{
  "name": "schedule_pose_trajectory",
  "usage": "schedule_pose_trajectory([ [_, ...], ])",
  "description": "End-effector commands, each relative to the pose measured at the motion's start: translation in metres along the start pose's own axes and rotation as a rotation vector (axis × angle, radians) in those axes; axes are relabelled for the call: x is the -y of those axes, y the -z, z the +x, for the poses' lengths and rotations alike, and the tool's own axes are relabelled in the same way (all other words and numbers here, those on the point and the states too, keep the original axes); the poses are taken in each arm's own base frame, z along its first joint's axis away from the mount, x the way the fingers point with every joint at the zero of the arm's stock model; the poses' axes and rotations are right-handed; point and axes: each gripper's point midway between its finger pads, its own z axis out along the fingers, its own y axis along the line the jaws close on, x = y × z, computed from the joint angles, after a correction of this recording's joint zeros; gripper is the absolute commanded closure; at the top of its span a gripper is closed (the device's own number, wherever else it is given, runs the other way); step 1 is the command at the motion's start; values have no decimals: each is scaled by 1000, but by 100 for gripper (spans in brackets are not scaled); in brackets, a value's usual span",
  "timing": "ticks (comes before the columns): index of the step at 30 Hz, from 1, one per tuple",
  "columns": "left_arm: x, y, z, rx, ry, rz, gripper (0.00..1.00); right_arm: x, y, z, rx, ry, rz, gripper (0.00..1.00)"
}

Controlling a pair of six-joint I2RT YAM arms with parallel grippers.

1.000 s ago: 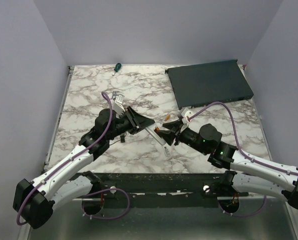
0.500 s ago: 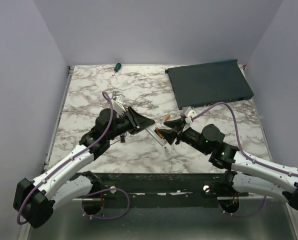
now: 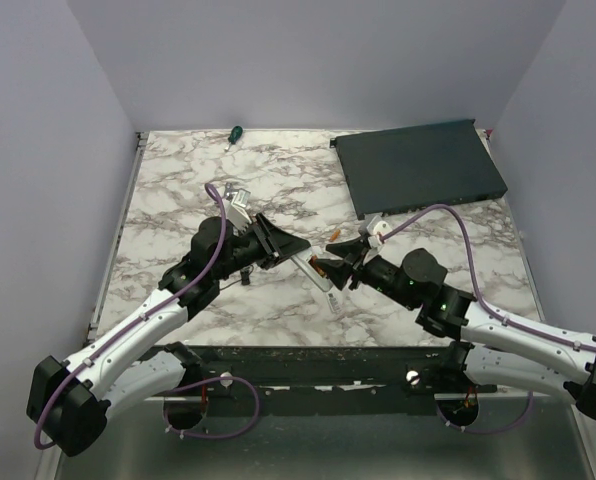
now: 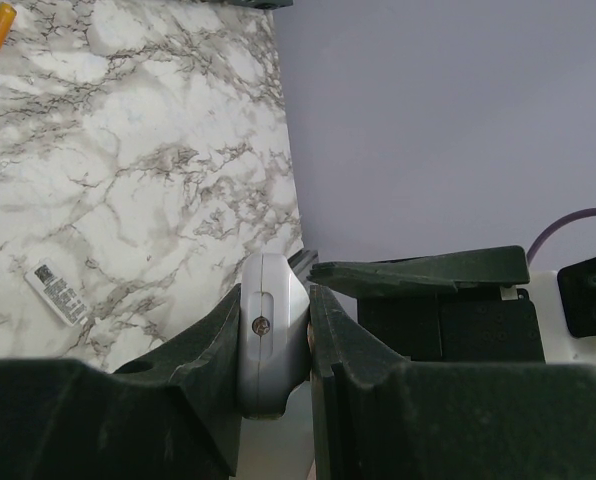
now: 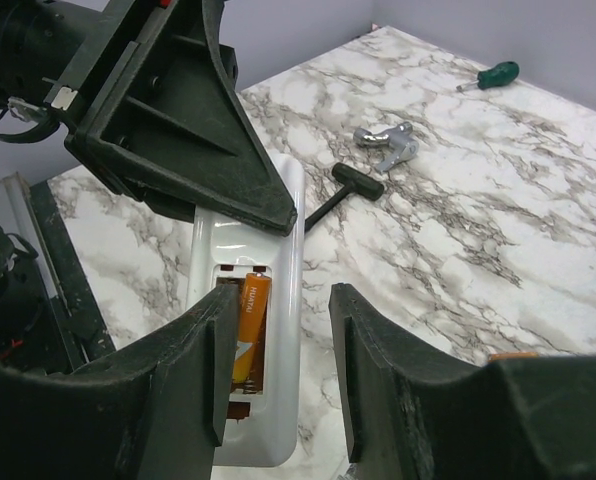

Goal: Load the batteries into the remote control
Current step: Load the battery into the remote control.

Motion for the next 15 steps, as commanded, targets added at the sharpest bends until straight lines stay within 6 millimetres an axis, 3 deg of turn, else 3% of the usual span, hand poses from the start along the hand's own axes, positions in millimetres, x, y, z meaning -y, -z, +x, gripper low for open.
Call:
schedule_pose_trajectory([
  [1,5,0,0,-9,-3,35,100,-6,-4,-3,17,-4,-27,52],
  [15,5,-1,0,-9,-5,33,100,-9,-9,-1,8,-9,-41,62],
])
